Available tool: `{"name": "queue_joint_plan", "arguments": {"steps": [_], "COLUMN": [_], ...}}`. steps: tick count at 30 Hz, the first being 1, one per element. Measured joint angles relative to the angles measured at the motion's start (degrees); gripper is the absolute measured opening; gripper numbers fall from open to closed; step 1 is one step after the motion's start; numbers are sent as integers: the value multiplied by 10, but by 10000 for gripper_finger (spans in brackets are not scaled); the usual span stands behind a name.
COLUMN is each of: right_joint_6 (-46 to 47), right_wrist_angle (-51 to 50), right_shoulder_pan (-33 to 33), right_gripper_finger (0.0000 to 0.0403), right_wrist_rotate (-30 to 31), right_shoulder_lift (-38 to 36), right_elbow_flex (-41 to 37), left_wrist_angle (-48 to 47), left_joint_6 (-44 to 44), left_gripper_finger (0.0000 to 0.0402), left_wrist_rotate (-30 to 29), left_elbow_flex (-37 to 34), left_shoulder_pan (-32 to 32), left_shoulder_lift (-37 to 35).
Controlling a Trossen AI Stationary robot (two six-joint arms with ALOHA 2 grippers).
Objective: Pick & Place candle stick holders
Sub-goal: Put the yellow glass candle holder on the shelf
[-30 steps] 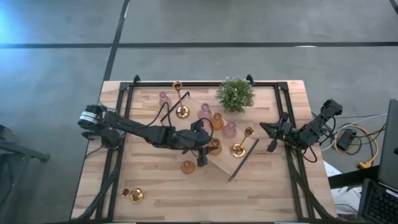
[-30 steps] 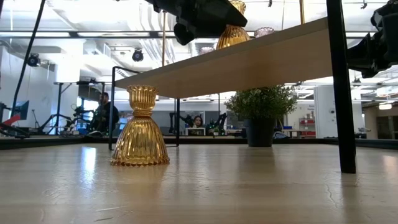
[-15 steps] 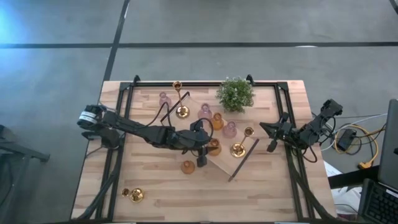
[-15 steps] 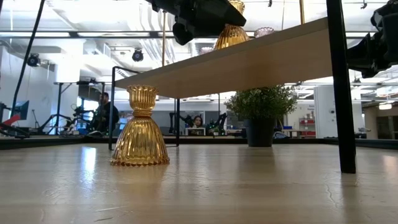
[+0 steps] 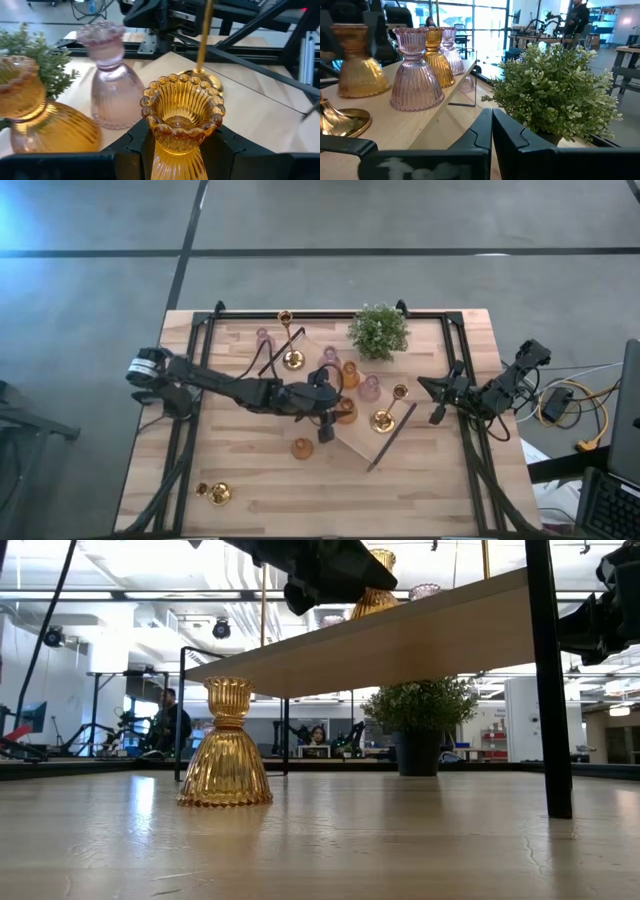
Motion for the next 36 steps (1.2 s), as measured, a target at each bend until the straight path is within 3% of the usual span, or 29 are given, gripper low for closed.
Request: {"name": "queue_joint_plan", "arguments": {"steps": [36], "right_joint_6": [1], "right_wrist_angle": [0], "right_shoulder_pan": [0], "right_gripper_finger": [8], "right_wrist_rotate": [0], "right_shoulder_lift": [0], "right_elbow_flex": [0], "left_wrist_angle": [15], "left_joint_6": [13], "left_gripper_finger": [126], "left_wrist_rotate": [51], "left_elbow_flex": [0], "left_shoulder_pan": [34], "left_shoulder_lift": [1]}}
